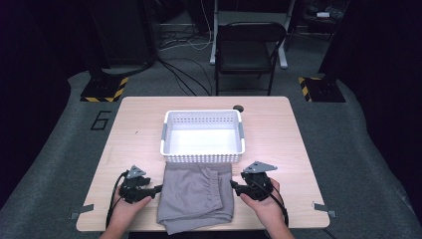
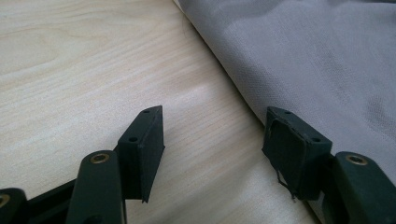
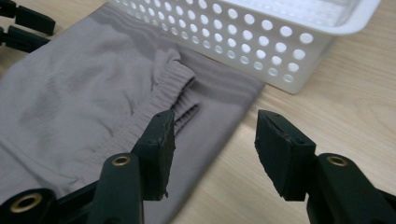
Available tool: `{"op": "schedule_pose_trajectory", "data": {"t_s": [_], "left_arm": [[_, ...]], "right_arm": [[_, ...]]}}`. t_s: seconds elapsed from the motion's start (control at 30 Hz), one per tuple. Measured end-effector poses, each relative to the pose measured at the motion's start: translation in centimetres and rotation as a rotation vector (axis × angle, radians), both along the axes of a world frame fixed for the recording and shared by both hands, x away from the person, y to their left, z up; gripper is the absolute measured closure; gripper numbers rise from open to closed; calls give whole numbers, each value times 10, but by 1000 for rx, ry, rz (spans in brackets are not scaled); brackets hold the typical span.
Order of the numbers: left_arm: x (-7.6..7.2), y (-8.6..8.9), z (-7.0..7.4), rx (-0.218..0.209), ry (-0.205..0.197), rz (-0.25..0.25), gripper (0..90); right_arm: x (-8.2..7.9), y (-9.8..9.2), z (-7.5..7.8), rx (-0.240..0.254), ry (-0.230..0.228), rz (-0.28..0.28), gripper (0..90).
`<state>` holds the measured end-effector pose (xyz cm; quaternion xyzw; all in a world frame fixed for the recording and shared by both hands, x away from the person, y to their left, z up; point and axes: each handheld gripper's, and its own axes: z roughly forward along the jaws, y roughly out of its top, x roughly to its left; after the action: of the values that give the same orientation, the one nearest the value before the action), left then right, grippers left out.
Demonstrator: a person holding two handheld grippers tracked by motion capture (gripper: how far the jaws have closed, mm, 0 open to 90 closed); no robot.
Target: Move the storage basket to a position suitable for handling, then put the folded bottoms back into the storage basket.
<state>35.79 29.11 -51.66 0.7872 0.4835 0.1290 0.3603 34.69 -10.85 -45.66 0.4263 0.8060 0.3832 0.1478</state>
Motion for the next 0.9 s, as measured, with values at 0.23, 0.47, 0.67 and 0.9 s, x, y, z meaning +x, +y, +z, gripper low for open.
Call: {"op": "schedule_pose_trajectory", "data": {"t_s": [0.23, 0.47, 0.67, 0.9], "left_arm": [[-6, -5, 11, -37, -15, 5, 410], [-8, -15, 20, -38, 6, -15, 395], [-9, -21, 25, -30, 19, -30, 397], [-14, -28, 36, -59, -9, -25, 355]], "right_arm": [[-4, 1, -3, 0, 15, 12, 470], [-2, 2, -3, -9, 13, 11, 474], [0, 0, -2, -11, 26, 5, 485], [-1, -2, 0, 1, 29, -4, 469]]}}
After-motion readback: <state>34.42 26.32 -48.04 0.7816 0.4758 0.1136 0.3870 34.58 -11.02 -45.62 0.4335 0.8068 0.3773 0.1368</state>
